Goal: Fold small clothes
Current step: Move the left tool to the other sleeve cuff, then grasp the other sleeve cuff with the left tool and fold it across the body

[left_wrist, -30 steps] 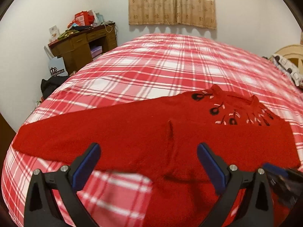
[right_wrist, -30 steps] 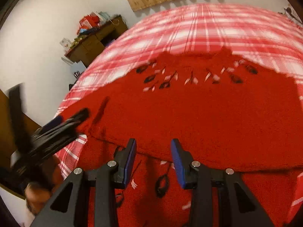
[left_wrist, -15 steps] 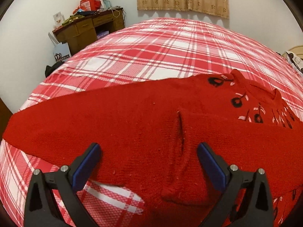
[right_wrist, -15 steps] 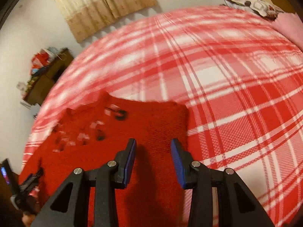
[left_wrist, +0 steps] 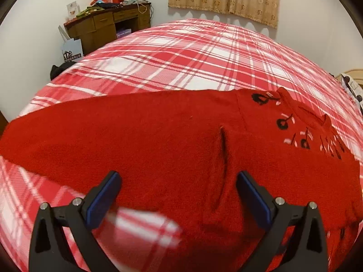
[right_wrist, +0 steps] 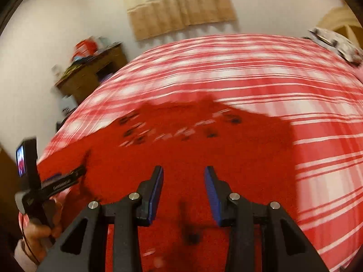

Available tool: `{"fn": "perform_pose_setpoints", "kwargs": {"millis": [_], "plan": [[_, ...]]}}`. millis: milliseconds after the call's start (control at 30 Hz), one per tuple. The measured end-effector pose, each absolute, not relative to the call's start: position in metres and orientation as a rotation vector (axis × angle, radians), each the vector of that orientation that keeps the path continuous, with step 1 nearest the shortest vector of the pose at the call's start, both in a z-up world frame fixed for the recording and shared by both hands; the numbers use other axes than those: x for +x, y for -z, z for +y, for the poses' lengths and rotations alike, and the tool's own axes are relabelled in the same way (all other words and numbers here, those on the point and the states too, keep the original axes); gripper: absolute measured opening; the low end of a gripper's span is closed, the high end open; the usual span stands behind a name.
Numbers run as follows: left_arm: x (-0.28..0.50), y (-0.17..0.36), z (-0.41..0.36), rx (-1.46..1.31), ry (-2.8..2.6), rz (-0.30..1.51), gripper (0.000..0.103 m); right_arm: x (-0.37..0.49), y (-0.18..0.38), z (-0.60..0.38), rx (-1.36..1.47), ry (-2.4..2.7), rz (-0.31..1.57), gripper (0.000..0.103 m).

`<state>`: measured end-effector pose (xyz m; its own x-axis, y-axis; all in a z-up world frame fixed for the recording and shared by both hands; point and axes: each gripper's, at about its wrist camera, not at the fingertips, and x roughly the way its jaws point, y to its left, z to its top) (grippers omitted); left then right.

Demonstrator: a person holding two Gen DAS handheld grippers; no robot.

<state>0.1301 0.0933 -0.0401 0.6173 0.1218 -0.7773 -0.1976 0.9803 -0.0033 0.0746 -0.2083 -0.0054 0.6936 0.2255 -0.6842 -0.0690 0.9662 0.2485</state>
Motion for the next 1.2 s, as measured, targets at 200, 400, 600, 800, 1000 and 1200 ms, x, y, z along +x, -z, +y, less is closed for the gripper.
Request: {"fn": "perform_pose_setpoints", "kwargs": {"millis": [200,400,600,800,1000,1200], "plan": [[0.081,0.007,0.168,-0.105,-0.276,0.776,0.103,0.071,0.024,-0.162,0.163,-0.209,0.811,0.039],[0.054,-0.015,0.304,-0.294,-0.519,0.700,0.103,0.070,0.049,-0.165,0.187,-0.158,0.818,0.039],[0.054,0.001,0.401,-0.508,-0.671,0.715,0.091,0.069,0.048,-0.166,0.202,-0.157,0.806,0.039],[0.073,0.030,0.417,-0.636,-0.672,0.730,0.075,0.068,0.049,-0.167,0.210,-0.171,0.806,0.042],[0.088,0.035,0.407,-0.608,-0.639,0.734,0.025,0.068,0.050,-0.168,0.228,-0.182,0.805,0.043],[0.087,0.034,0.408,-0.633,-0.568,0.713,0.011,0.068,0.051,-0.170,0.249,-0.192,0.802,0.043]]}}
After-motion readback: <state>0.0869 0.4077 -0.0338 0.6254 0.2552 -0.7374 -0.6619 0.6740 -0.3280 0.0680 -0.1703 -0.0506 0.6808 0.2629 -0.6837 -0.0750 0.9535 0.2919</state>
